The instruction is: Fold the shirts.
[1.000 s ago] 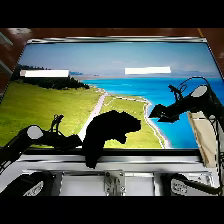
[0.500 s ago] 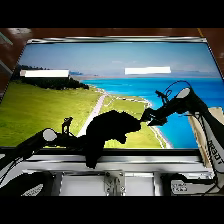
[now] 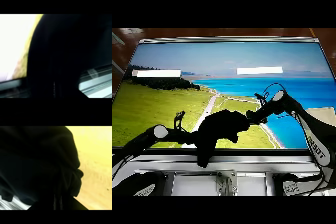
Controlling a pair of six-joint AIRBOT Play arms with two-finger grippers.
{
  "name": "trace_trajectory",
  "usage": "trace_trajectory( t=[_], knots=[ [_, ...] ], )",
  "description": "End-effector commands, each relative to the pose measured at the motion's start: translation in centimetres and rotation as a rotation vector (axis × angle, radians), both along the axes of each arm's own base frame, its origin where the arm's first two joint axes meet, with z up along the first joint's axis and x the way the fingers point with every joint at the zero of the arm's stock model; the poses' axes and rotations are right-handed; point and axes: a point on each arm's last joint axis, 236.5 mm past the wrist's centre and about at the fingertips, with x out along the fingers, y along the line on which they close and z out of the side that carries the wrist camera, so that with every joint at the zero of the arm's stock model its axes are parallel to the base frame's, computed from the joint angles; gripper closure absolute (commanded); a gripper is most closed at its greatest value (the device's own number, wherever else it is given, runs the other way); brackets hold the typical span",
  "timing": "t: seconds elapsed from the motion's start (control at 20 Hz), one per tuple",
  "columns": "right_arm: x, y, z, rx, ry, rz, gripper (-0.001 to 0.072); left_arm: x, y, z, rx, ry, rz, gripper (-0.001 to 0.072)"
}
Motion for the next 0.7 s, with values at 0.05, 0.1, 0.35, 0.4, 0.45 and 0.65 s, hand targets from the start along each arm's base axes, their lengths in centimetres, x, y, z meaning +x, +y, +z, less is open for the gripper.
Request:
trace_trajectory(
  t=[0.05, 0.1, 0.35, 0.4, 0.45, 0.65],
  knots=[
    [4.2, -0.3, 8.0, 0.019, -0.307, 0.072, 0.0644, 7.0, 2.6, 10.7, 0.104, -0.296, -0.053, 0.0672],
    [5.7, -0.6, 12.1, 0.013, -0.438, 0.083, 0.0644, 8.8, 3.4, 15.3, 0.129, -0.404, -0.053, 0.0672],
    [6.0, -1.3, 39.7, 0.028, -1.196, 0.038, 0.0644, 9.7, 5.8, 46.3, 0.034, -1.090, 0.064, 0.0671],
    [4.2, -1.8, 45.7, 0.040, -1.362, -0.005, 0.0644, 7.8, 6.0, 51.3, -0.003, -1.204, 0.072, 0.0671],
    [2.2, -2.5, 50.9, 0.055, -1.512, -0.059, 0.0644, 5.9, 6.2, 55.1, -0.019, -1.303, 0.062, 0.0671],
    [-6.1, -4.9, 61.0, 0.085, -1.833, -0.193, 0.0643, 1.1, 6.8, 60.6, -0.052, -1.445, 0.031, 0.0670]
  ],
)
